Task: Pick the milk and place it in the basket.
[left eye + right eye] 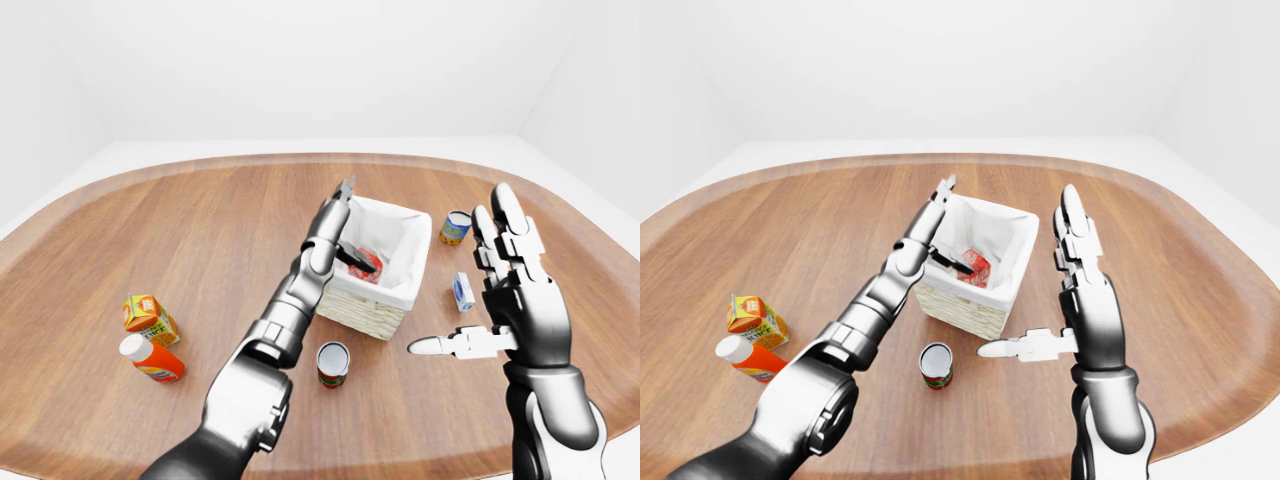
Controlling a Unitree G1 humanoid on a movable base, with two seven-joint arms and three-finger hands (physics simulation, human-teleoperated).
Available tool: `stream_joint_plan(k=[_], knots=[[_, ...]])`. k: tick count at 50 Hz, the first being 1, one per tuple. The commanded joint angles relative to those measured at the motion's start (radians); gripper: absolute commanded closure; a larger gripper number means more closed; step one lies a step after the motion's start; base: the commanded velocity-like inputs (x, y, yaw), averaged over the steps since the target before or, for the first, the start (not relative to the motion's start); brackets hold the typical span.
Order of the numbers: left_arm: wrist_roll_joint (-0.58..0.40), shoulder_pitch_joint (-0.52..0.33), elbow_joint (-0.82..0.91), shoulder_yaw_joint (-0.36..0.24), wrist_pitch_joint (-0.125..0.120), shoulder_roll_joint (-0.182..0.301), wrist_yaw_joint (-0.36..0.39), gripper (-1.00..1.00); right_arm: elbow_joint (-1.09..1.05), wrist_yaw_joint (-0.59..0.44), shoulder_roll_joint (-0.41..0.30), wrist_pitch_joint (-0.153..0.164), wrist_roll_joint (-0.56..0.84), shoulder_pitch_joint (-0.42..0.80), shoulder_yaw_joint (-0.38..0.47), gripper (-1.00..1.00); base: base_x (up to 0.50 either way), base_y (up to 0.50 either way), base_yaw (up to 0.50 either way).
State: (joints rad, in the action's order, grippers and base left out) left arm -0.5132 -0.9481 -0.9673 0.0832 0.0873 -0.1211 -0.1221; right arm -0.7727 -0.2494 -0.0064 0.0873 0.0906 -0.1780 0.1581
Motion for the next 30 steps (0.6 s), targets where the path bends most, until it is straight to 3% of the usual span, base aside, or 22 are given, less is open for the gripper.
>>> stream_joint_plan(k=[1, 18, 25, 27, 29, 30], knots=[[-0.002, -0.007, -0.003, -0.006, 0.000, -0.001, -0.013, -1.00, 0.000, 0.000, 0.000, 0.000, 0.000, 0.000, 0.000, -1.00, 0.00, 0.00, 0.00], [0.022, -0.007, 0.001, -0.013, 0.000, 0.004, -0.028, -1.00, 0.011, 0.002, -0.001, 0.000, 0.000, 0.003, 0.001, -1.00, 0.00, 0.00, 0.00], [0.071, 0.021, 0.118, -0.022, 0.000, 0.010, 0.019, -1.00, 0.016, 0.003, -0.001, 0.000, 0.004, 0.001, -0.003, -1.00, 0.00, 0.00, 0.00], [0.086, 0.039, 0.207, -0.026, -0.024, 0.018, 0.037, -1.00, 0.015, 0.003, -0.002, 0.000, 0.002, 0.003, -0.001, -1.00, 0.00, 0.00, 0.00], [0.133, 0.045, 0.274, -0.041, -0.085, 0.025, 0.068, -1.00, 0.016, 0.002, -0.002, 0.000, 0.001, 0.003, 0.000, -1.00, 0.00, 0.00, 0.00], [0.140, 0.050, 0.300, -0.043, -0.095, 0.039, 0.069, -1.00, 0.021, 0.003, -0.001, 0.000, 0.005, 0.001, -0.004, -1.00, 0.00, 0.00, 0.00]])
